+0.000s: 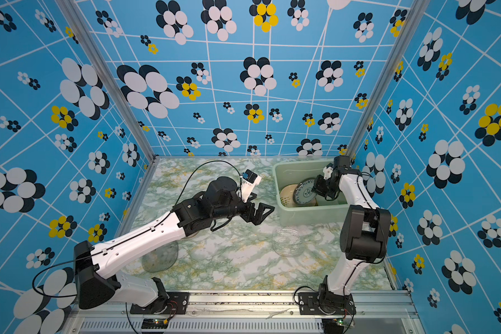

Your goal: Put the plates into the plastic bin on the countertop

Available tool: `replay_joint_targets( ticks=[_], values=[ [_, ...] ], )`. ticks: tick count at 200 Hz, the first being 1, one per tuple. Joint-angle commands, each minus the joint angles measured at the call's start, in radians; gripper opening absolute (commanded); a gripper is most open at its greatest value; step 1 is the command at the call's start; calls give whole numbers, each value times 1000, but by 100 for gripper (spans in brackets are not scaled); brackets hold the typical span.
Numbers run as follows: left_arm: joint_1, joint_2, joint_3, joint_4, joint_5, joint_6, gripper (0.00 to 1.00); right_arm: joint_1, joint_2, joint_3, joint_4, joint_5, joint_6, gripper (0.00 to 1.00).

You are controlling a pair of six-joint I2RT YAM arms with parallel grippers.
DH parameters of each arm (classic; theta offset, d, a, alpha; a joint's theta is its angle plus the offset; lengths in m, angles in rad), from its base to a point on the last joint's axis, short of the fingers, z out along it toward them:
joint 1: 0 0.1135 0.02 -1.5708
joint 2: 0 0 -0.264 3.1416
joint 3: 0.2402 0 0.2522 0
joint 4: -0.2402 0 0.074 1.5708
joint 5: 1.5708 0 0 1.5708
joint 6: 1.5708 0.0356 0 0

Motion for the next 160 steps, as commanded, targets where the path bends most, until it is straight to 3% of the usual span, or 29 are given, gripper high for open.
replay_joint_targets(
  ticks=[1, 41, 87, 160],
  values=[
    [-1, 13, 46, -8, -21, -8, 99, 6, 25, 30, 1, -27, -24, 1],
    [0, 33, 83, -42, -6, -21, 99, 8, 47, 22, 0, -26, -30, 8],
    [0, 34, 93, -69, -8, -55, 99, 15, 69, 19, -26, -18, -46, 24],
    [0, 65, 137, -101, 28, -93, 99, 47, 39, 10, -31, 23, -57, 32]
  ],
)
